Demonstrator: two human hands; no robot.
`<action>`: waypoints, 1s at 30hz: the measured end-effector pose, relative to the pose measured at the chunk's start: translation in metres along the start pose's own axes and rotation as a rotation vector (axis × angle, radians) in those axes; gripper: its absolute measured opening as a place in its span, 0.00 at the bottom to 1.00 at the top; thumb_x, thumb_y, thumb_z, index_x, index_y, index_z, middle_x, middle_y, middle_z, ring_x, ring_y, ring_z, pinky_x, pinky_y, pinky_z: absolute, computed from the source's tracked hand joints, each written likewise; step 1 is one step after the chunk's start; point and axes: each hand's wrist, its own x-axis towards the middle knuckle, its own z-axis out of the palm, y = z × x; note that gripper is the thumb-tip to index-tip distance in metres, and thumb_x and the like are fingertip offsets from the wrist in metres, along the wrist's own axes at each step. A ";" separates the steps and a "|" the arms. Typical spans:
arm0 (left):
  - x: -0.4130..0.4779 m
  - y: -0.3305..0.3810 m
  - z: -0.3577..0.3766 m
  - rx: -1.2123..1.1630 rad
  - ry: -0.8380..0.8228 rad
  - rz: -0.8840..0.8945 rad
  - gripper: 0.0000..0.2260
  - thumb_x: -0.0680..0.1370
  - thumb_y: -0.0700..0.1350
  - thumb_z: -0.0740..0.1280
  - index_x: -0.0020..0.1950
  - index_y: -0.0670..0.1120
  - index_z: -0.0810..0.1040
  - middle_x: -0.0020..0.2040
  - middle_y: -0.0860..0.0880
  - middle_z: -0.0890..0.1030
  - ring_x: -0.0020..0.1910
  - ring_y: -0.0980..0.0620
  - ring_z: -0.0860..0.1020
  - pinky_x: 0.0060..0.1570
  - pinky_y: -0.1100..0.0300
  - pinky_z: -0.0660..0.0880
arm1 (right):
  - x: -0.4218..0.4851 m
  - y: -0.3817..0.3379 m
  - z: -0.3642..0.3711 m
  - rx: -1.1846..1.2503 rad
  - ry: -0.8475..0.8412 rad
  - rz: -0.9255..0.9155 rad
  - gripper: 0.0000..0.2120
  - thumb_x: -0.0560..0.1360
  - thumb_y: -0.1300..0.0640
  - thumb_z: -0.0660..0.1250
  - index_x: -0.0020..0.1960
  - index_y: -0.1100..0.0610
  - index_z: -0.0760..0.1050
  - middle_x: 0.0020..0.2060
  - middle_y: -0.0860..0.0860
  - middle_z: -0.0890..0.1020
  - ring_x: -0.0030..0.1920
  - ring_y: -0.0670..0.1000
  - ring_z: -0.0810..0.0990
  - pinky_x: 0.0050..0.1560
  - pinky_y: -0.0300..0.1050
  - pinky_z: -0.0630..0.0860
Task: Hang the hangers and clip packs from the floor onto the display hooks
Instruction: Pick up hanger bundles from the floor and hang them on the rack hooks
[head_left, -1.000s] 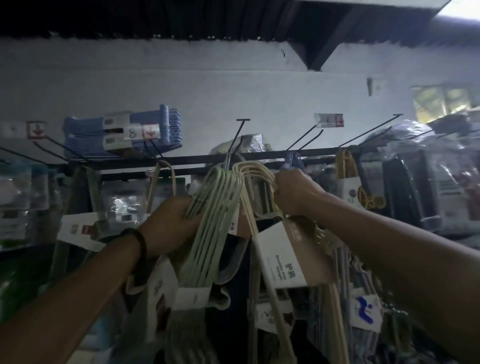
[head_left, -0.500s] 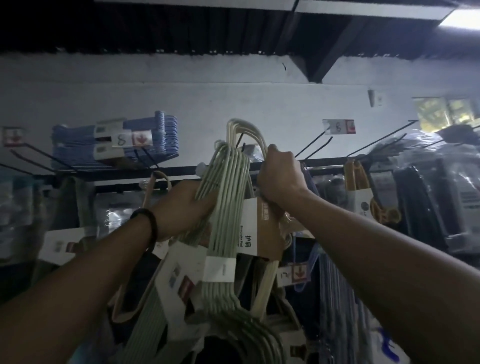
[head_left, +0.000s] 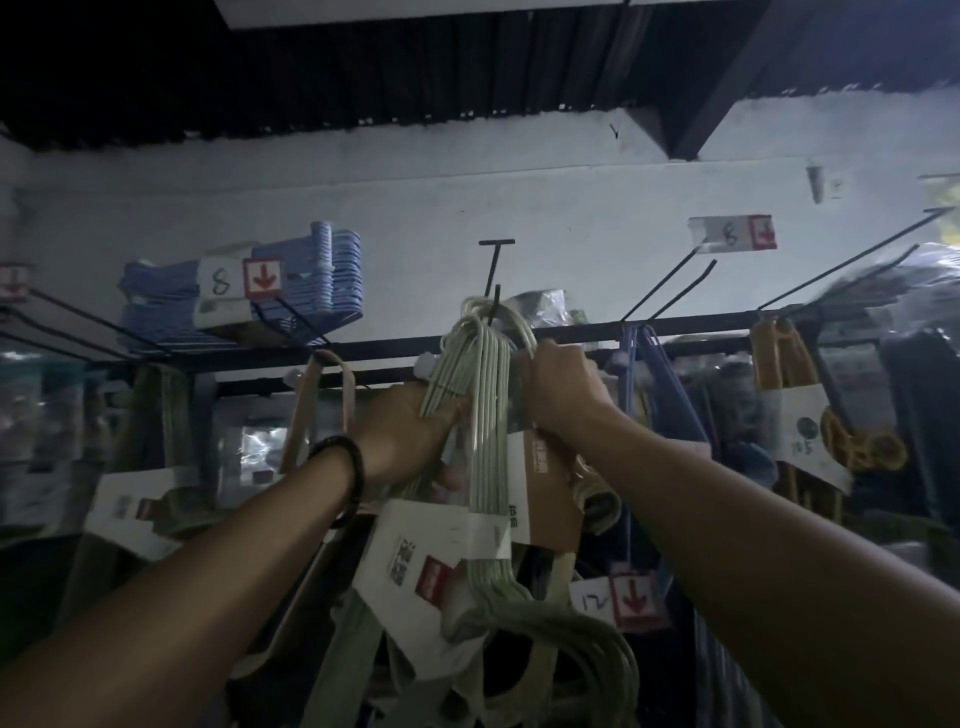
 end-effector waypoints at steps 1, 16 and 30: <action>0.000 -0.004 0.003 0.013 -0.008 -0.027 0.15 0.84 0.56 0.64 0.53 0.46 0.83 0.36 0.45 0.87 0.34 0.43 0.87 0.38 0.45 0.85 | -0.001 0.004 0.005 -0.024 -0.028 -0.010 0.13 0.84 0.52 0.64 0.59 0.62 0.77 0.52 0.60 0.82 0.49 0.61 0.84 0.46 0.55 0.83; -0.015 -0.046 -0.011 -0.052 0.201 -0.109 0.19 0.85 0.52 0.65 0.48 0.36 0.82 0.33 0.46 0.84 0.31 0.41 0.84 0.32 0.47 0.84 | 0.022 0.012 0.018 -0.192 -0.344 -0.078 0.17 0.86 0.45 0.57 0.59 0.56 0.78 0.46 0.56 0.80 0.42 0.55 0.82 0.44 0.50 0.81; -0.012 -0.020 -0.090 -0.229 0.531 0.180 0.13 0.85 0.36 0.59 0.52 0.40 0.84 0.41 0.43 0.83 0.28 0.53 0.80 0.26 0.56 0.79 | -0.065 -0.183 -0.083 0.112 -0.279 -0.466 0.24 0.82 0.36 0.62 0.42 0.56 0.76 0.39 0.55 0.79 0.40 0.53 0.79 0.36 0.46 0.70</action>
